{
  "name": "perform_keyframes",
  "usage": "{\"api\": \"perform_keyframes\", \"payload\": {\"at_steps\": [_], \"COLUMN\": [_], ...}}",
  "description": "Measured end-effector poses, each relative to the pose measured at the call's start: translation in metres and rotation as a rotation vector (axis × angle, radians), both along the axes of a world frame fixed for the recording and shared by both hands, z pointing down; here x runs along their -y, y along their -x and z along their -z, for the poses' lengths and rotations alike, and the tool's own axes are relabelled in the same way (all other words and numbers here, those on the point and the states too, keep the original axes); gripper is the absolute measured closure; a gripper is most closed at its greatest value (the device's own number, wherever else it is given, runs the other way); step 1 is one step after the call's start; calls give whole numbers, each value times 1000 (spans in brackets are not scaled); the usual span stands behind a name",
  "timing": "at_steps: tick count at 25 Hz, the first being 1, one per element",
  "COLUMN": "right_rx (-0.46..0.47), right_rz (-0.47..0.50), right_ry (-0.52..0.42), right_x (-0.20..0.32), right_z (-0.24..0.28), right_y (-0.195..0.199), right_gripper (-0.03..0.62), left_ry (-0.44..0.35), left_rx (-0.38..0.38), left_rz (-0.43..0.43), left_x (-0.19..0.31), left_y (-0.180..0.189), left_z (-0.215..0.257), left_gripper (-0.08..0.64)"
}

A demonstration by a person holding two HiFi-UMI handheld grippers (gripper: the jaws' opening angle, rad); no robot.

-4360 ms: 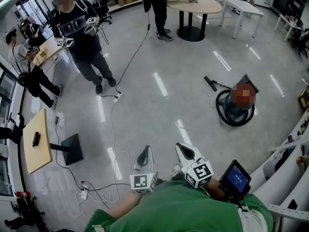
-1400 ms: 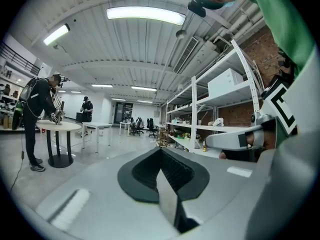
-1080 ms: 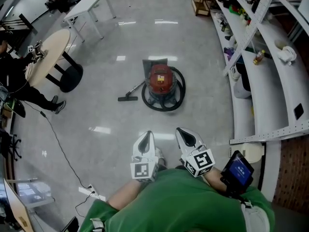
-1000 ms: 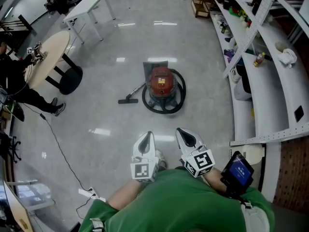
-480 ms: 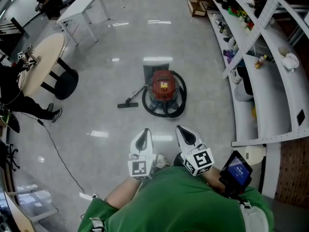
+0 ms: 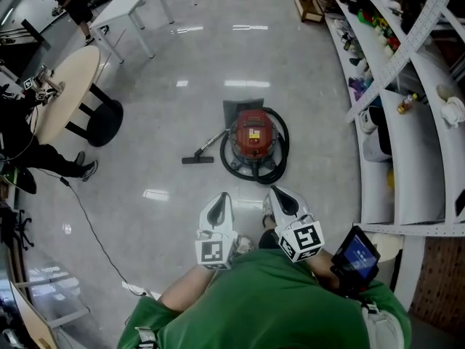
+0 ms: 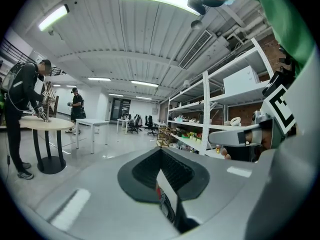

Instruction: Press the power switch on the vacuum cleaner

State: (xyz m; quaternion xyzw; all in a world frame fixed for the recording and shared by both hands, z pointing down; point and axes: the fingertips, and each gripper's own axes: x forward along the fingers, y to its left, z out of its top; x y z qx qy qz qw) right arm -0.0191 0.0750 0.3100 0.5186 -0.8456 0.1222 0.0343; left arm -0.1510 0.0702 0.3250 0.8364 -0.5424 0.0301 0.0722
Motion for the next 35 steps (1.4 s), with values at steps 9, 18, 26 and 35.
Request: {"api": "perform_keyframes", "payload": {"at_steps": [9, 18, 26, 35], "right_rx": [21, 22, -20, -77], "right_rz": [34, 64, 70, 59], "right_ry": [54, 106, 161, 240], "right_x": [98, 171, 218, 261], "right_z": [-17, -47, -86, -145], "right_y": [-42, -79, -87, -76], "right_gripper": [591, 591, 591, 591], "left_ry": [73, 122, 172, 245], "left_rx": [50, 108, 121, 128], "left_rz": [26, 55, 56, -4], "left_x": [87, 153, 194, 243], "left_y": [-40, -71, -75, -75], "left_z": [-15, -34, -67, -122], "left_gripper": [553, 552, 552, 552]}}
